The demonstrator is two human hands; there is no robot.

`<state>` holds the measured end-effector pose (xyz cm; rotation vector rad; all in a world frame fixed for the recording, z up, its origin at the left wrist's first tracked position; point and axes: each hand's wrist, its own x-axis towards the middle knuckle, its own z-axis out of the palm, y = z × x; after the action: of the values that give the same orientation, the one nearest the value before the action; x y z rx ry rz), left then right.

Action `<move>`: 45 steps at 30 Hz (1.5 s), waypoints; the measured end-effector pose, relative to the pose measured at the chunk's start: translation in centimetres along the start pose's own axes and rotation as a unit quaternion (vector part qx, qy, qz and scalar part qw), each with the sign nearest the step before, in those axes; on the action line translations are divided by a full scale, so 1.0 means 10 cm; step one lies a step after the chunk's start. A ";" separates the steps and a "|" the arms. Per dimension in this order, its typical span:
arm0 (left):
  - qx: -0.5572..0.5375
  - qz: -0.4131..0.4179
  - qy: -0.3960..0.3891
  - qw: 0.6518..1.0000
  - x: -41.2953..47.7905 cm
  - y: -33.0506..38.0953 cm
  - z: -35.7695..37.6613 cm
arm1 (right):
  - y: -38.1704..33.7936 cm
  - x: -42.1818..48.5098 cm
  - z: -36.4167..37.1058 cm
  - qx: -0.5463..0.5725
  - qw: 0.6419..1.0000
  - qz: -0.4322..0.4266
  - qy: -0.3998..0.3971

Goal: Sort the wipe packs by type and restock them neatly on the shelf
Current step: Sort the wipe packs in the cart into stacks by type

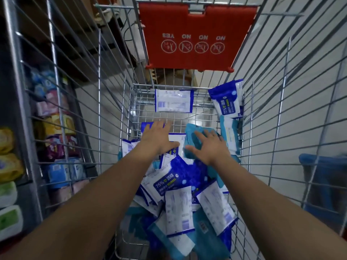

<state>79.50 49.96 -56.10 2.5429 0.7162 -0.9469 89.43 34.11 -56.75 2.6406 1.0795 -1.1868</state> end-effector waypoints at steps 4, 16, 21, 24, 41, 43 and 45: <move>0.000 -0.005 -0.012 1.000 0.15 -0.05 0.11 | 0.01 0.17 -0.03 0.027 0.999 0.025 -0.016; 0.123 0.050 0.169 0.977 0.96 -0.18 -0.23 | 0.10 0.36 0.02 0.044 0.998 0.035 -0.034; 0.187 0.084 0.175 0.963 0.98 -0.18 -0.29 | 0.02 0.28 0.07 -0.011 0.999 0.027 -0.022; 0.180 0.067 0.169 0.967 0.98 -0.18 -0.32 | -0.09 0.12 0.09 -0.055 0.998 0.009 -0.019; 0.203 0.091 0.082 0.971 0.80 -0.74 -0.25 | 0.51 0.86 -0.74 0.371 0.868 0.174 0.281; 0.107 0.106 0.096 0.984 0.80 -0.72 -0.23 | 0.55 0.85 -0.77 0.320 0.883 0.190 0.285; 0.047 0.095 0.119 0.987 0.80 -0.72 -0.19 | 0.55 0.81 -0.81 0.324 0.886 0.183 0.276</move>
<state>81.65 59.46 -61.09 2.7798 0.4900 -0.6358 101.72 37.15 -57.78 3.6150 0.1402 -0.8213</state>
